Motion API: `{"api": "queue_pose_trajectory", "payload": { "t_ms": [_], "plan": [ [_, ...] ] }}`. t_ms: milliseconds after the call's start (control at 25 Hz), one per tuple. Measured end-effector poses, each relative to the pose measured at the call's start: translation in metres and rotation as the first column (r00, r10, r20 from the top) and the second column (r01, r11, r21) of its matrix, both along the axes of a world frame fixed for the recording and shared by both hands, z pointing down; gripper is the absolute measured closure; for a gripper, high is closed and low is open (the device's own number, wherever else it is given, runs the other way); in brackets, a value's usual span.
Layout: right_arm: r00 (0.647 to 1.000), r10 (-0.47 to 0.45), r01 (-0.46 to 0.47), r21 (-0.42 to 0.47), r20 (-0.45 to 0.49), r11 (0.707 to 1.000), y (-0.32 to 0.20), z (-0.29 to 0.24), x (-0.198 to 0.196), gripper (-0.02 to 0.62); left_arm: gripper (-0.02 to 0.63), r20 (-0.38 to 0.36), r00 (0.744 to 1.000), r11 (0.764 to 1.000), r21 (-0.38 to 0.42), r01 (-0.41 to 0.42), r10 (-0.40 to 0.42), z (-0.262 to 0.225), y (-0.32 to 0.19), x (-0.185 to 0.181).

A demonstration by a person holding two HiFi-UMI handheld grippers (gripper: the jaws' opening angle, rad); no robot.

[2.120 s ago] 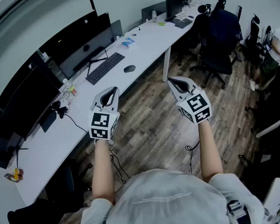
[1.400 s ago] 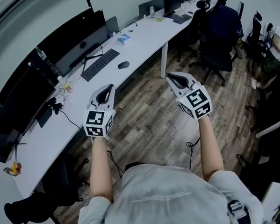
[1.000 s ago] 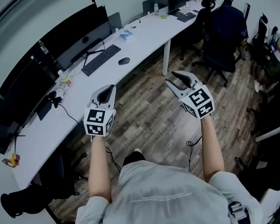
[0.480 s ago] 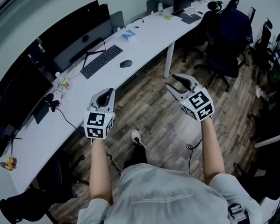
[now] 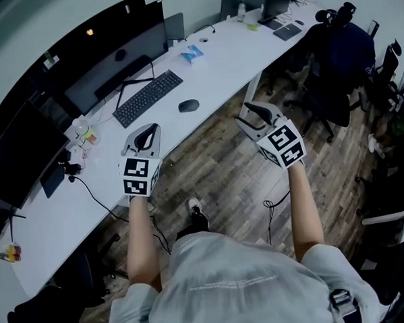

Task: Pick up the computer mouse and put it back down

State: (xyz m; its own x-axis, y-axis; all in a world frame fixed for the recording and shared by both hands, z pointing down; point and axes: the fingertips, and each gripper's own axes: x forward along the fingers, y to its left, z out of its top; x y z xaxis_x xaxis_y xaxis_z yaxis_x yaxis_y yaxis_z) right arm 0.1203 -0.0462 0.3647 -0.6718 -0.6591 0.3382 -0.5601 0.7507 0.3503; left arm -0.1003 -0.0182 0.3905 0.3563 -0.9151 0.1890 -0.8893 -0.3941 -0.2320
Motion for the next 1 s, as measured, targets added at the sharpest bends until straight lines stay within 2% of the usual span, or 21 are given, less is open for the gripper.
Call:
{"api": "queue_pose_trajectory", "payload": {
  "t_ms": [280, 480, 720, 1000],
  "plan": [
    [0.997, -0.047, 0.043, -0.060, -0.062, 0.997, -0.082, 0.019, -0.057, 0.386, 0.592, -0.019, 1.000, 0.999, -0.047, 0.005, -0.006, 0.017, -0.077, -0.042],
    [0.989, -0.075, 0.059, -0.119, -0.129, 0.991, -0.129, 0.052, -0.091, 0.370, 0.592, -0.057, 0.998, 0.995, -0.104, 0.013, -0.019, 0.045, -0.117, -0.069],
    [0.969, -0.127, 0.083, -0.203, -0.211, 0.976, -0.163, 0.100, -0.118, 0.347, 0.592, -0.080, 0.996, 0.982, -0.187, 0.014, -0.029, 0.083, -0.144, -0.085],
    [0.928, -0.230, 0.134, -0.312, -0.294, 0.941, -0.181, 0.162, -0.138, 0.281, 0.592, -0.109, 0.991, 0.964, -0.264, 0.042, -0.073, 0.119, -0.150, -0.097]
  ]
}}
